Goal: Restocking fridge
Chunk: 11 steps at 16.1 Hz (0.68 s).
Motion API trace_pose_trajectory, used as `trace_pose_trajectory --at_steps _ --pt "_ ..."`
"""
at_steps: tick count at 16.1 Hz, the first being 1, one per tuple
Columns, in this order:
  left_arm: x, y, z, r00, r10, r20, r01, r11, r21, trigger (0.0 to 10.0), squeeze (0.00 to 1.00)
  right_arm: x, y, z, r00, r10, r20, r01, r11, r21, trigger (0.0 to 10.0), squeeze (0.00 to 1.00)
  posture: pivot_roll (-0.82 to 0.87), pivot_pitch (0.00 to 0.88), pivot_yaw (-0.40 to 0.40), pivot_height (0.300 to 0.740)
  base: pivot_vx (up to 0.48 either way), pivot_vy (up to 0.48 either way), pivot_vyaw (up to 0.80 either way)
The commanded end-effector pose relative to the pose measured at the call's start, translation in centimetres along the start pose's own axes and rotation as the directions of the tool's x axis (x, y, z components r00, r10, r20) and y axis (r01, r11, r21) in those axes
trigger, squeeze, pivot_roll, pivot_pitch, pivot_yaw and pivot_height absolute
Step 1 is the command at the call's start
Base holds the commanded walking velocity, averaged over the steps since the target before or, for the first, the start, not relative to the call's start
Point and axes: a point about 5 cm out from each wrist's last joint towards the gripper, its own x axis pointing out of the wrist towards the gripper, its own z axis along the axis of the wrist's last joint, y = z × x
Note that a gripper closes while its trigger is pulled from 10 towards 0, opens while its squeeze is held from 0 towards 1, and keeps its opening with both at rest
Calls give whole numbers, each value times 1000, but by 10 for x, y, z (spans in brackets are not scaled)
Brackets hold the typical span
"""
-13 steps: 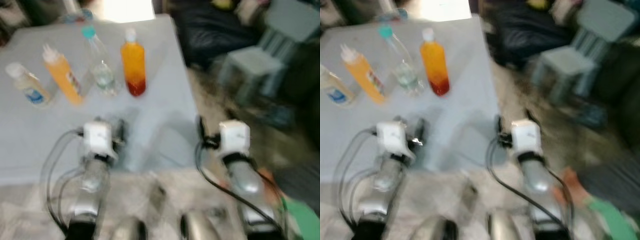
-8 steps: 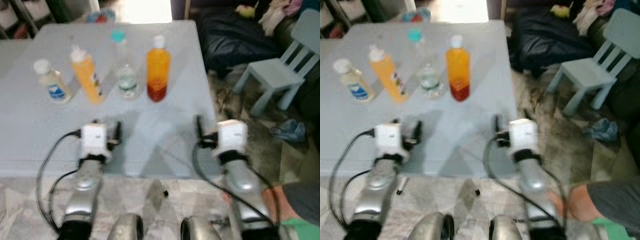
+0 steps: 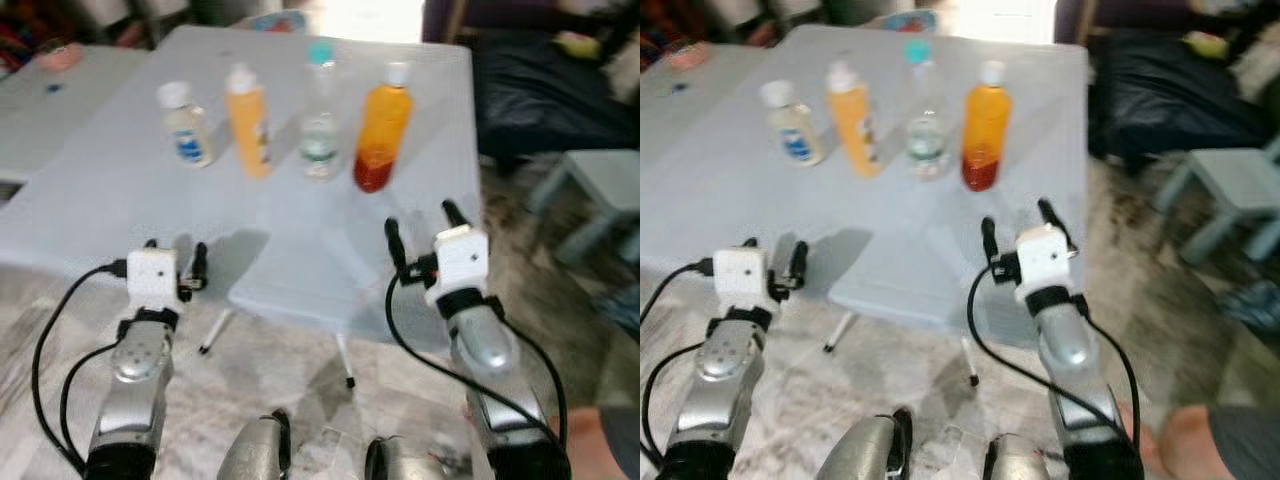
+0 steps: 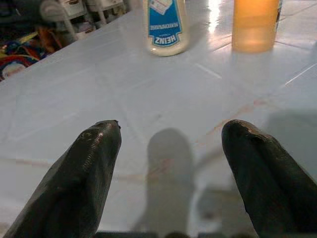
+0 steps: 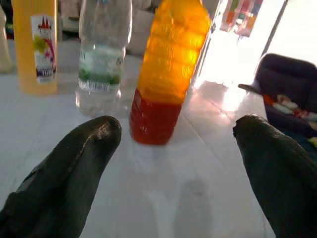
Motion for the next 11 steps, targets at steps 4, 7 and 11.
trace_pose_trajectory --at_steps 4,7,11 --pt "-1 -5 -2 1000 -10 -13 10 1000 -4 10000 0 12 -19 13 995 -79 65 84 994 -73 10000 0 13 141 51 740 0 0 0" --pt "-2 -8 -3 1000 -22 -19 22 1000 4 10000 0 16 -17 21 990 -74 120 88 989 -117 10000 0 17 143 55 740 0 0 0" --pt "2 -7 -2 1000 -20 -19 20 1000 2 10000 0 40 -8 44 976 9 217 22 990 -138 10000 0 19 146 65 740 0 0 0"
